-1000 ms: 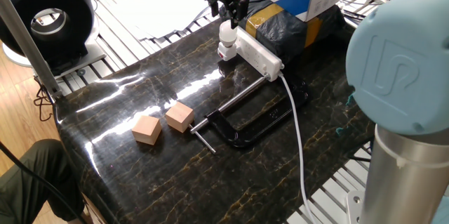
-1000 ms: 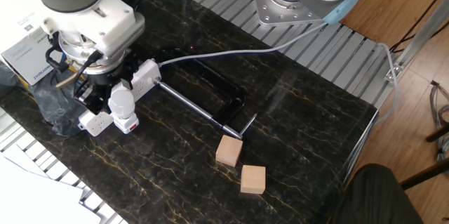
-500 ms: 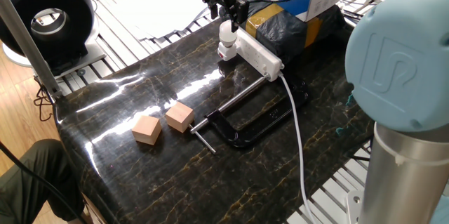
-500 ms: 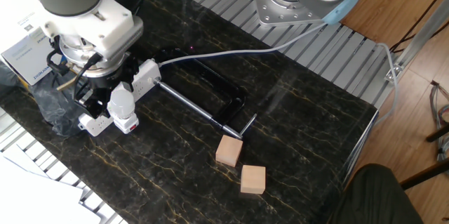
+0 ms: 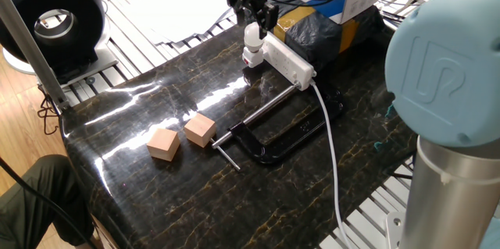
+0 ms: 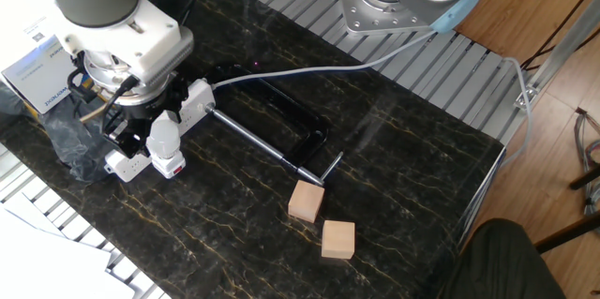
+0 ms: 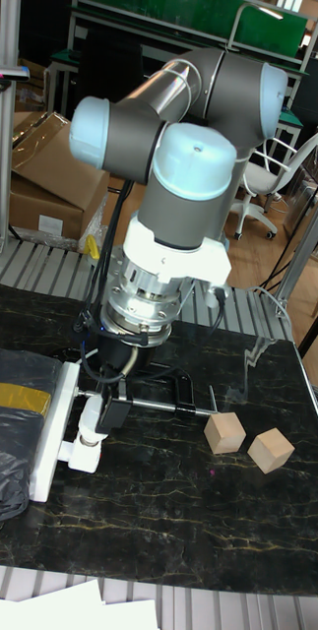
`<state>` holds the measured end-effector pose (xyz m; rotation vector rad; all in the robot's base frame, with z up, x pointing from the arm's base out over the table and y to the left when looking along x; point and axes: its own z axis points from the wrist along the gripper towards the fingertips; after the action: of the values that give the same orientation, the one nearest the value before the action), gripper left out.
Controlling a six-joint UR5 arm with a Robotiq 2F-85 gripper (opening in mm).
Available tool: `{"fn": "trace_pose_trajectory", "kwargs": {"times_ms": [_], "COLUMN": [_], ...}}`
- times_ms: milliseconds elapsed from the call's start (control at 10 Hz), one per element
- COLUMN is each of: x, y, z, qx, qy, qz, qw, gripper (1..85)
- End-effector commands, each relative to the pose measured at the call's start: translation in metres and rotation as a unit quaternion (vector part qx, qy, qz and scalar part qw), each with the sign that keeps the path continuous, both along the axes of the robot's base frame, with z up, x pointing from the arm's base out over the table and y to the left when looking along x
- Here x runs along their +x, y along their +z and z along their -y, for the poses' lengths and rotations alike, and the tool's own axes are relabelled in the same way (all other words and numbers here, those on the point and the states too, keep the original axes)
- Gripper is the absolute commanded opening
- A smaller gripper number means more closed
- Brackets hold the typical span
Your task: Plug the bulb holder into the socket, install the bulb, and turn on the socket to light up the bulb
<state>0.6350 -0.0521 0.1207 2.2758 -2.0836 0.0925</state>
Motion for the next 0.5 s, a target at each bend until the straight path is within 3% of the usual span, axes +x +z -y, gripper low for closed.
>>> {"fn": "trace_pose_trajectory", "kwargs": {"times_ms": [0, 400], "x": [-0.003, -0.0002], "y": [-0.0045, -0.0047], "z": [-0.0035, -0.0037], "qx": [0.002, 0.001], "qy": [-0.011, -0.018], "qz": [0.001, 0.007], "qw": [0.9999, 0.9998], "gripper": [67.0, 62.0]}}
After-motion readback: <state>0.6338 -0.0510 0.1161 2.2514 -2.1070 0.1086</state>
